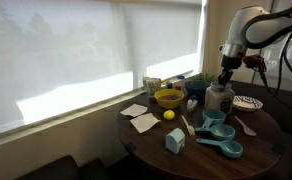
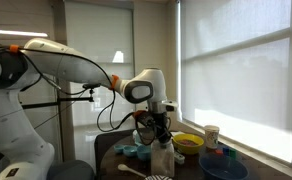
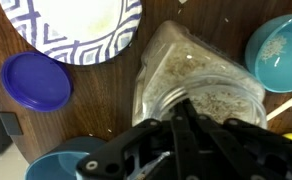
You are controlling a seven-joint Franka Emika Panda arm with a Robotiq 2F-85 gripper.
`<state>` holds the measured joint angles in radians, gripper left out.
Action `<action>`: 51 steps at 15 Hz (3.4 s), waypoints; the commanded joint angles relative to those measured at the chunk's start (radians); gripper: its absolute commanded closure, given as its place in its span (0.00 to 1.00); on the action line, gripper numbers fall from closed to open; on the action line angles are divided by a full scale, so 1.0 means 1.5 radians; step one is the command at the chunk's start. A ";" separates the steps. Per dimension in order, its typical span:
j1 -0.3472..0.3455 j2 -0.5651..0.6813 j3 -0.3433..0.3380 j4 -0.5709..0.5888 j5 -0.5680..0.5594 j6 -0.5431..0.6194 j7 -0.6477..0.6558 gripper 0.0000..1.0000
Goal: Pick up three pinches of sugar from the sugar jar and put each pinch into a different blue scoop of the three blue scoops on the table
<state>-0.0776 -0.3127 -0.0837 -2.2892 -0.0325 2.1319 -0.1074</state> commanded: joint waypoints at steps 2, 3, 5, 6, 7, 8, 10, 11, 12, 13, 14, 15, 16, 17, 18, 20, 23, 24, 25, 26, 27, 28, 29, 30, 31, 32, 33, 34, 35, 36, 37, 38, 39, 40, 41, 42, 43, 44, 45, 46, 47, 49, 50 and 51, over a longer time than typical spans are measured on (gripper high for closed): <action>0.004 -0.021 0.005 0.006 -0.004 -0.006 0.011 0.99; 0.004 -0.030 0.006 0.008 -0.005 -0.005 0.010 0.99; 0.010 -0.052 0.008 0.017 0.001 -0.009 0.002 0.99; 0.010 -0.060 0.012 0.021 -0.005 -0.004 0.005 0.99; 0.012 -0.072 0.015 0.025 -0.006 -0.004 0.004 0.99; 0.017 -0.084 0.018 0.029 -0.003 -0.006 -0.001 0.99; 0.038 -0.105 0.020 0.033 0.013 -0.014 -0.027 0.99; 0.053 -0.114 0.021 0.033 0.023 -0.024 -0.045 0.99; 0.072 -0.121 0.021 0.033 0.037 -0.035 -0.065 0.99; 0.089 -0.125 0.021 0.033 0.049 -0.047 -0.084 0.99; 0.109 -0.127 0.022 0.034 0.065 -0.066 -0.104 0.99; 0.127 -0.127 0.023 0.034 0.081 -0.082 -0.121 0.99; 0.143 -0.126 0.025 0.034 0.094 -0.101 -0.135 0.99; 0.158 -0.122 0.028 0.033 0.104 -0.118 -0.151 0.99; 0.172 -0.117 0.031 0.032 0.116 -0.133 -0.165 0.99; 0.194 -0.104 0.041 0.031 0.129 -0.168 -0.193 0.99; 0.217 -0.078 0.060 0.032 0.135 -0.217 -0.221 0.99; 0.221 -0.071 0.067 0.031 0.134 -0.226 -0.227 0.99; 0.222 -0.063 0.073 0.030 0.131 -0.225 -0.230 0.99; 0.209 -0.081 0.074 0.027 0.122 -0.213 -0.210 0.97; 0.211 -0.072 0.080 0.027 0.122 -0.214 -0.213 0.97; 0.211 -0.066 0.083 0.027 0.122 -0.214 -0.215 0.97; 0.211 -0.063 0.083 0.027 0.122 -0.214 -0.217 0.97; 0.211 -0.062 0.083 0.027 0.122 -0.214 -0.219 0.97; 0.211 -0.062 0.083 0.027 0.122 -0.214 -0.220 0.97; 0.211 -0.062 0.083 0.027 0.122 -0.214 -0.220 0.99; 0.217 -0.059 0.085 0.021 0.125 -0.214 -0.230 0.99; 0.223 -0.056 0.087 0.016 0.133 -0.214 -0.243 0.99; 0.232 -0.052 0.089 0.010 0.138 -0.220 -0.263 0.99; 0.235 -0.049 0.095 0.006 0.135 -0.224 -0.273 0.99; 0.241 -0.046 0.097 0.001 0.142 -0.225 -0.289 0.99; 0.245 -0.042 0.103 -0.005 0.138 -0.225 -0.296 0.99; 0.249 -0.037 0.106 -0.008 0.139 -0.228 -0.306 0.99; 0.252 -0.032 0.111 -0.015 0.136 -0.226 -0.313 0.99; 0.255 -0.028 0.116 -0.022 0.129 -0.222 -0.322 0.99; 0.255 -0.021 0.124 -0.027 0.118 -0.219 -0.323 0.99; 0.256 -0.016 0.128 -0.033 0.119 -0.214 -0.330 0.99; 0.255 -0.011 0.132 -0.039 0.117 -0.205 -0.333 0.99; 0.254 -0.008 0.135 -0.041 0.118 -0.204 -0.335 0.99; 0.254 -0.005 0.136 -0.045 0.122 -0.200 -0.339 0.99; 0.253 -0.003 0.139 -0.047 0.119 -0.198 -0.341 0.99; 0.250 0.001 0.140 -0.052 0.119 -0.182 -0.339 0.99; 0.248 0.003 0.141 -0.052 0.117 -0.176 -0.335 0.99; 0.247 0.004 0.142 -0.053 0.113 -0.170 -0.333 0.99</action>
<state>0.3023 -0.3157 0.1180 -2.3594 0.1495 1.8389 -0.6005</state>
